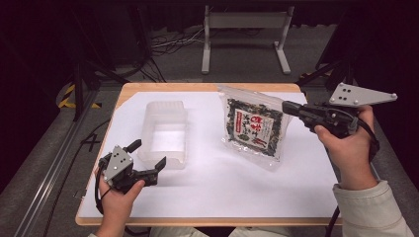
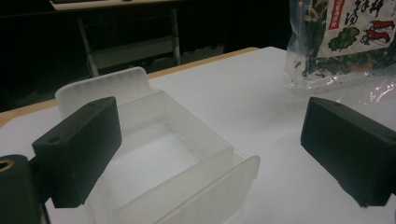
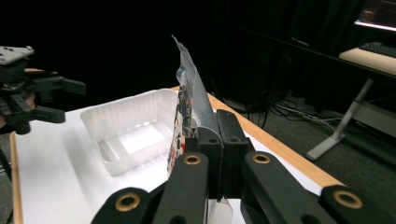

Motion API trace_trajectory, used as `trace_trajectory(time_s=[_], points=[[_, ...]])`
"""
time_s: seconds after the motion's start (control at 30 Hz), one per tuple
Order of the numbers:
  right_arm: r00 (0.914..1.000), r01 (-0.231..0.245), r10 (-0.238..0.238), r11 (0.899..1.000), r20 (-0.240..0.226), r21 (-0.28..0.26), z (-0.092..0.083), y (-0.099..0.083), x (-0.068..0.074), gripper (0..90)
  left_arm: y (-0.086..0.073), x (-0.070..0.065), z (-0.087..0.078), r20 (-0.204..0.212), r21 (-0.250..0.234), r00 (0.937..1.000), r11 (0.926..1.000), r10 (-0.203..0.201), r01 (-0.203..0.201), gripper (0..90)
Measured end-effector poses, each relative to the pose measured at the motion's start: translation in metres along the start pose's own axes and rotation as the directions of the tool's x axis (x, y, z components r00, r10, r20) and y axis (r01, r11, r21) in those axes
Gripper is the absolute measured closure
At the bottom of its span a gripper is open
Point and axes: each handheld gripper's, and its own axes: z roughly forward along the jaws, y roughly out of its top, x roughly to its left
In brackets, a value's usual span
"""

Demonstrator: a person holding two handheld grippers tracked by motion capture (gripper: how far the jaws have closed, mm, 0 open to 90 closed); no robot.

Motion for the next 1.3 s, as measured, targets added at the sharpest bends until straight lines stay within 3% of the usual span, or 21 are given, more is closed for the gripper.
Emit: trace_trajectory(time_s=[0.1,0.23,0.7,0.9,0.93,1.3], points=[[0.9997,0.014,-0.014,1.0,-0.022,-0.011,0.002,0.01,0.005,90.0,0.004,-0.002,0.002,0.019,-0.008,0.9998,0.9999,-0.008,0.008,6.0],[0.9972,0.013,-0.015,0.999,-0.073,-0.029,0.007,0.021,0.008,90.0,0.009,-0.006,0.007,0.074,-0.017,0.9969,0.9994,-0.028,0.029,4.5],[0.9836,0.032,-0.046,0.996,-0.175,-0.082,0.016,0.036,0.017,90.0,0.029,-0.019,0.019,0.132,-0.045,0.9911,0.9989,0.015,-0.009,3.5],[0.976,0.048,-0.068,0.994,-0.207,-0.096,0.02,0.038,0.021,90.0,0.036,-0.025,0.026,0.169,-0.059,0.9852,0.9981,0.028,-0.019,4.1],[0.9752,0.048,-0.069,0.994,-0.21,-0.1,0.02,0.039,0.021,90.0,0.038,-0.027,0.028,0.191,-0.064,0.9814,0.9979,0.024,-0.012,4.2],[0.9647,0.04,-0.067,0.993,-0.255,-0.111,0.026,0.037,0.026,90.0,0.054,-0.035,0.036,0.25,-0.093,0.967,0.9954,0.049,-0.026,4.9]])
